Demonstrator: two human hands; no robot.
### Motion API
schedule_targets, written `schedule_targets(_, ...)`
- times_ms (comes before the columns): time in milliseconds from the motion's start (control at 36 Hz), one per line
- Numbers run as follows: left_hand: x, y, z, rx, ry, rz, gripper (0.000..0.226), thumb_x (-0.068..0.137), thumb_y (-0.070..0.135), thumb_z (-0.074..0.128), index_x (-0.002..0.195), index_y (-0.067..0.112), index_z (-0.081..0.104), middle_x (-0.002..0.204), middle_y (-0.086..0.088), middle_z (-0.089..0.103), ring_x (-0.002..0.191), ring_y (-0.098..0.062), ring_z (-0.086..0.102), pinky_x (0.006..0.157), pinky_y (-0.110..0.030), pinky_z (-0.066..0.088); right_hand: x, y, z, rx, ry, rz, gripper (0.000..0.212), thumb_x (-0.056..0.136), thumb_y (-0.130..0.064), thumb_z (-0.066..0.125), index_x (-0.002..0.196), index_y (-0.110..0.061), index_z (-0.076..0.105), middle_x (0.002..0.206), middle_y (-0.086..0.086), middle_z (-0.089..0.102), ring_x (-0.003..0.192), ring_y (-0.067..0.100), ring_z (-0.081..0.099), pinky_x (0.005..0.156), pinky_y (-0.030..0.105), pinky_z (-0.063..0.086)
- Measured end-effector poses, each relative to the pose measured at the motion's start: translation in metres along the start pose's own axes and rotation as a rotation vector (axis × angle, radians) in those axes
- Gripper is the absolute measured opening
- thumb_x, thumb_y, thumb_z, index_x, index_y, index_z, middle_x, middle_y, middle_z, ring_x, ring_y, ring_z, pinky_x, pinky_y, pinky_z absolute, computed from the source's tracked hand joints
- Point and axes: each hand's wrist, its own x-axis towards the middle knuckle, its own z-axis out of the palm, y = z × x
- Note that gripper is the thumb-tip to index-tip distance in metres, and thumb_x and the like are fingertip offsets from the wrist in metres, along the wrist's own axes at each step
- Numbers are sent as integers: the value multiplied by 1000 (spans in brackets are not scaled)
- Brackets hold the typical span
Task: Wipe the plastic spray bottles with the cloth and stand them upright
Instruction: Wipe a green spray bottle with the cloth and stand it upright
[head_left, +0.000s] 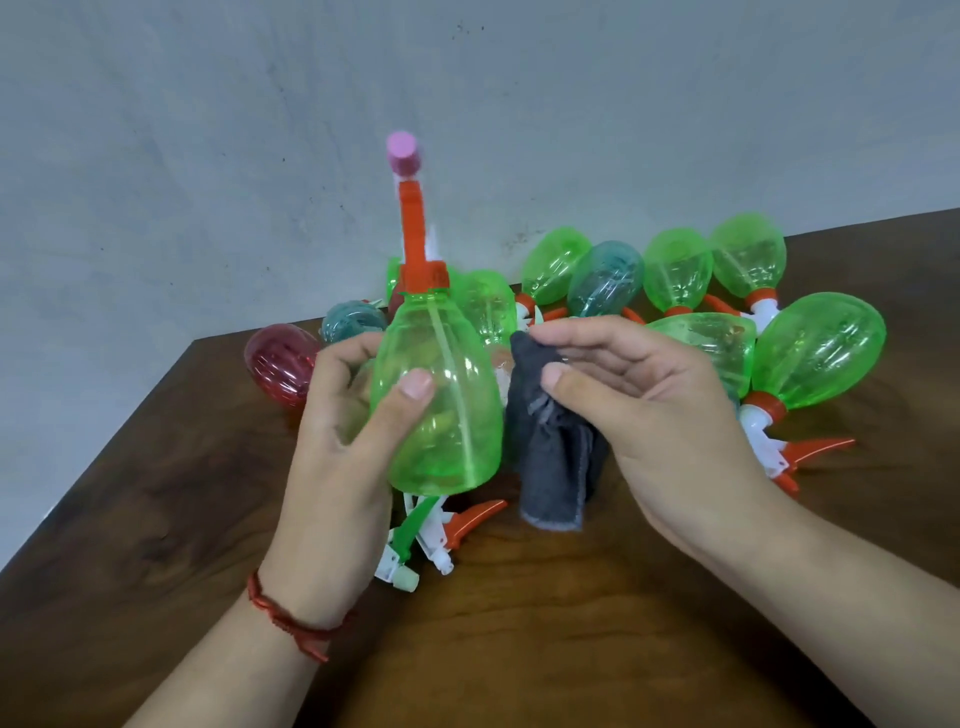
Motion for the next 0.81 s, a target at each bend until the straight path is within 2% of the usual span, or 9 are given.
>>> schedule_targets(83, -2, 1, 6, -15, -61, -44, 40, 96, 42, 70, 129, 20, 69, 127, -7, 74, 118, -32, 73, 91, -46, 58, -2, 2, 2, -23, -26, 9, 35, 94, 11, 70, 107, -20, 79, 110, 0, 82, 108, 15, 76, 92, 22, 57)
schedule_targets(194, -3, 2, 10, 155, -62, -21, 37, 111, 45, 52, 142, 32, 68, 140, 10, 70, 135, -13, 63, 113, -45, 48, -6, 4, 4, -18, -26, 47, 31, 95, 9, 70, 109, -18, 79, 109, -1, 82, 109, 15, 76, 87, 21, 59)
schedule_targets(278, -5, 2, 10, 275, 42, 40, 37, 108, 47, 48, 142, 44, 63, 135, 37, 64, 129, 16, 55, 100, -7, 46, -8, 4, 3, -15, -18, 64, 29, 95, 7, 71, 111, -17, 78, 108, -1, 82, 108, 15, 77, 85, 21, 60)
schedule_targets(333, -10, 3, 14, 341, 55, 86, 41, 107, 48, 43, 146, 46, 56, 131, 49, 57, 125, 27, 49, 90, 6, 38, -9, 5, 5, -30, -12, 65, 26, 96, 4, 71, 113, -16, 76, 107, 1, 82, 105, 17, 77, 84, 28, 62)
schedule_targets(389, -12, 4, 18, 292, 22, 94, 47, 104, 46, 52, 151, 42, 49, 126, 48, 59, 123, 24, 53, 91, 3, 42, -11, 6, 7, -49, 8, 47, 21, 97, 0, 73, 108, -18, 73, 104, -1, 81, 102, 18, 77, 85, 36, 63)
schedule_targets(472, -13, 1, 15, 269, -61, 149, 78, 93, 42, 82, 158, 46, 39, 134, 16, 68, 125, -12, 69, 97, -27, 60, -10, 5, 10, -45, 38, -8, 17, 96, -2, 73, 99, -18, 68, 99, -2, 79, 97, 16, 76, 85, 33, 60)
schedule_targets(556, -12, -3, 10, 266, -63, 156, 77, 92, 37, 78, 157, 50, 39, 137, 12, 67, 128, -18, 68, 101, -39, 60, -12, 4, 11, -67, 26, 4, 13, 98, -7, 73, 100, -20, 71, 98, -1, 79, 96, 15, 76, 85, 32, 59)
schedule_targets(694, -8, -3, 6, 356, -40, 193, 57, 95, 42, 68, 150, 35, 55, 145, 26, 60, 137, 1, 56, 102, -16, 50, -21, 5, 16, -113, 1, 66, 12, 97, -20, 77, 105, -29, 74, 105, 4, 80, 101, 22, 78, 89, 53, 63)
schedule_targets(806, -7, -2, 7, 356, -29, 211, 59, 92, 32, 78, 148, 30, 58, 139, 22, 64, 129, 0, 62, 95, -10, 51, -21, 3, 14, -78, -22, 84, 16, 95, -17, 79, 106, -27, 75, 103, 2, 82, 101, 23, 78, 92, 51, 63)
